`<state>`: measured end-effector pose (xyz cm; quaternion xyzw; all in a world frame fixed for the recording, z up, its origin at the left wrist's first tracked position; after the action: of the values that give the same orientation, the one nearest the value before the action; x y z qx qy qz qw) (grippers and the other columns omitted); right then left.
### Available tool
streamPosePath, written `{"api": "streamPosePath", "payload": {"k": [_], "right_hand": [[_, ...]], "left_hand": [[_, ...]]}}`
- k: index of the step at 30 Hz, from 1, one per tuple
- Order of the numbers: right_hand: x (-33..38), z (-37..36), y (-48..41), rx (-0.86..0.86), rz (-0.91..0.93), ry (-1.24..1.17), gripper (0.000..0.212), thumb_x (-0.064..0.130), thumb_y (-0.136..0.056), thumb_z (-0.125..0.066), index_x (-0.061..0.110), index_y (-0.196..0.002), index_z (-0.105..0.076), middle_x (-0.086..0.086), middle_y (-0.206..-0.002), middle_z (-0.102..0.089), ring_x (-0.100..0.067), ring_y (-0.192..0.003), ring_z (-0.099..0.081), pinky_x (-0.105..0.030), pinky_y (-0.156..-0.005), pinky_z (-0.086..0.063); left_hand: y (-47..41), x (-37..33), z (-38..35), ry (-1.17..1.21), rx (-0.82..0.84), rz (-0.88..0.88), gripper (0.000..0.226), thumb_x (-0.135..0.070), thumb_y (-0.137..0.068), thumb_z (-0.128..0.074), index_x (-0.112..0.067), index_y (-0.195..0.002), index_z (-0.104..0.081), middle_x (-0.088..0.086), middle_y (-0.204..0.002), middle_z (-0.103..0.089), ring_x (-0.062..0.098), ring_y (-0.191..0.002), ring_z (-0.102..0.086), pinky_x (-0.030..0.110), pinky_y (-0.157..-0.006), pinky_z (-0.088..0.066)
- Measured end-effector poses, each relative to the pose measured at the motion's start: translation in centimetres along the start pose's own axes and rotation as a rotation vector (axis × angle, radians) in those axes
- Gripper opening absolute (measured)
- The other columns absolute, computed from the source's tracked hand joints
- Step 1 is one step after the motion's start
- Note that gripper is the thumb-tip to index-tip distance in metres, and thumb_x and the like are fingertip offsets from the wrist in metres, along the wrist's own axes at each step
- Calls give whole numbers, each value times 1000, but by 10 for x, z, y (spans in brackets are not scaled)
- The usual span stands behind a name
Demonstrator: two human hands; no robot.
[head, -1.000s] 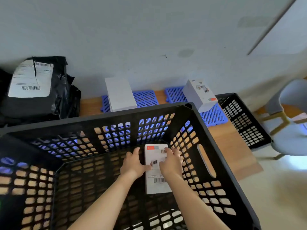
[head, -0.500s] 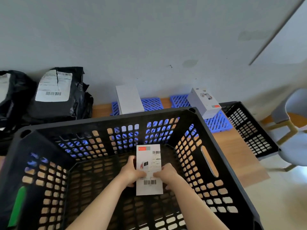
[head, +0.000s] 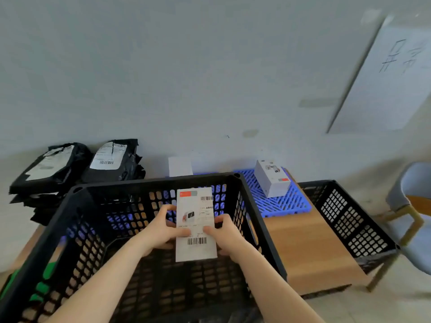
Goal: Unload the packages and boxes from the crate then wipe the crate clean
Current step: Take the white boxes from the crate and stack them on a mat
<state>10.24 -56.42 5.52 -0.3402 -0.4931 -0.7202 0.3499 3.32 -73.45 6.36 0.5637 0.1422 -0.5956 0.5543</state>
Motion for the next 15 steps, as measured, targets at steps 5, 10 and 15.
{"api": "streamPosePath", "payload": {"k": [5, 10, 15], "right_hand": [[39, 59, 56, -111, 255, -54, 42, 32, -95, -57, 24, -133, -40, 3, -109, -62, -5, -86, -62, -16, -63, -51], [51, 123, 86, -155, 390, -138, 49, 26, -93, -60, 28, -139, -43, 8, -119, -61, -5, -99, -60, -16, -69, -52], [39, 202, 85, -290, 426, -328, 51, 28, -89, -65, 29, -136, -45, 8, -110, -64, -9, -99, -64, -35, -82, -58]], "left_hand": [[53, -73, -21, 108, -142, -261, 73, -22, -78, -79, -37, -136, -37, 4, -110, -61, 15, -95, -67, 29, -65, -58], [78, -133, -59, 148, -279, -448, 66, -28, -80, -78, -37, -134, -42, -4, -107, -61, 10, -96, -63, 29, -68, -58], [57, -186, -117, 166, -268, -510, 61, -37, -81, -75, -35, -133, -43, -7, -108, -63, 10, -97, -63, 28, -73, -57]]}}
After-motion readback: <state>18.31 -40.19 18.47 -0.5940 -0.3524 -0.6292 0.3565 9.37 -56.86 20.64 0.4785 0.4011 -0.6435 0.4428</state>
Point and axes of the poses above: each hand's wrist, its own y-axis away from the middle knuckle, its own z-axis out of the back of the hand, x = y × z, the point moved 10 cm from there along -y, towards the middle knuckle
